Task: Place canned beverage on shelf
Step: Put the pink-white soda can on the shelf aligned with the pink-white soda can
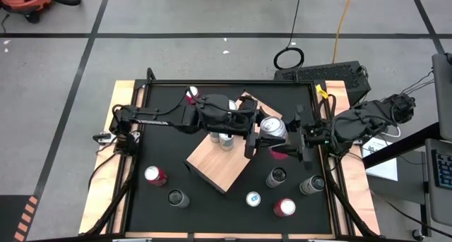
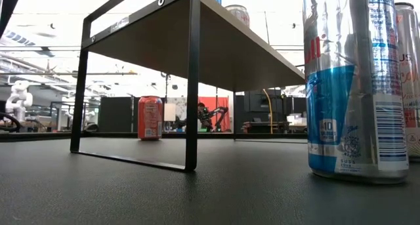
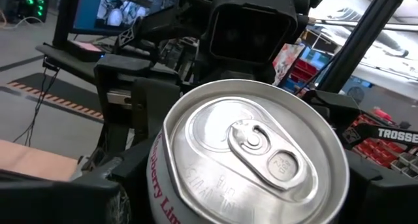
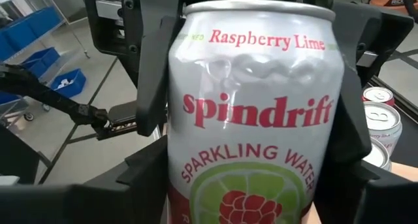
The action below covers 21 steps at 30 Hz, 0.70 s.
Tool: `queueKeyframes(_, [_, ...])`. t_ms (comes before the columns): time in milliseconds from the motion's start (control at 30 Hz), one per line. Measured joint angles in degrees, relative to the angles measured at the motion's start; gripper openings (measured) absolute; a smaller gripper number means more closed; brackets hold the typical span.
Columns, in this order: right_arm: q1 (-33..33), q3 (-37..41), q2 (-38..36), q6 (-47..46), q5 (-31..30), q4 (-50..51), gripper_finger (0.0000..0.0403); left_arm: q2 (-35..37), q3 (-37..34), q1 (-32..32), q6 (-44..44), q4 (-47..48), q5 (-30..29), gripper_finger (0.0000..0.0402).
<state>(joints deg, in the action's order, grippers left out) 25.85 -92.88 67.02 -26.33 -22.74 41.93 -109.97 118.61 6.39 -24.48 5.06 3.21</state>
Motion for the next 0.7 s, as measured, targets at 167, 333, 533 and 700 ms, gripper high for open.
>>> queueKeyframes(167, [0.0,0.0,0.0,0.4,0.1,-0.1,0.0271,0.0,0.0,0.0,-0.7,-0.2,-1.8,0.0321])
queueKeyframes(333, [0.0,0.0,0.2,0.7,0.0,0.6,0.0269,0.0,0.0,-0.1,-2.8,-2.4,-2.7,0.0381])
queueKeyframes(533, [0.0,0.0,0.0,0.3,0.0,0.1,0.0269,1.0,0.1,-0.4,-2.3,-4.6,-4.3,0.0393])
queueKeyframes(700, [0.0,0.0,-1.2,-0.8,0.0,-0.5,0.0270,4.6,0.1,-0.4,1.2,-4.5,-8.8,0.0393])
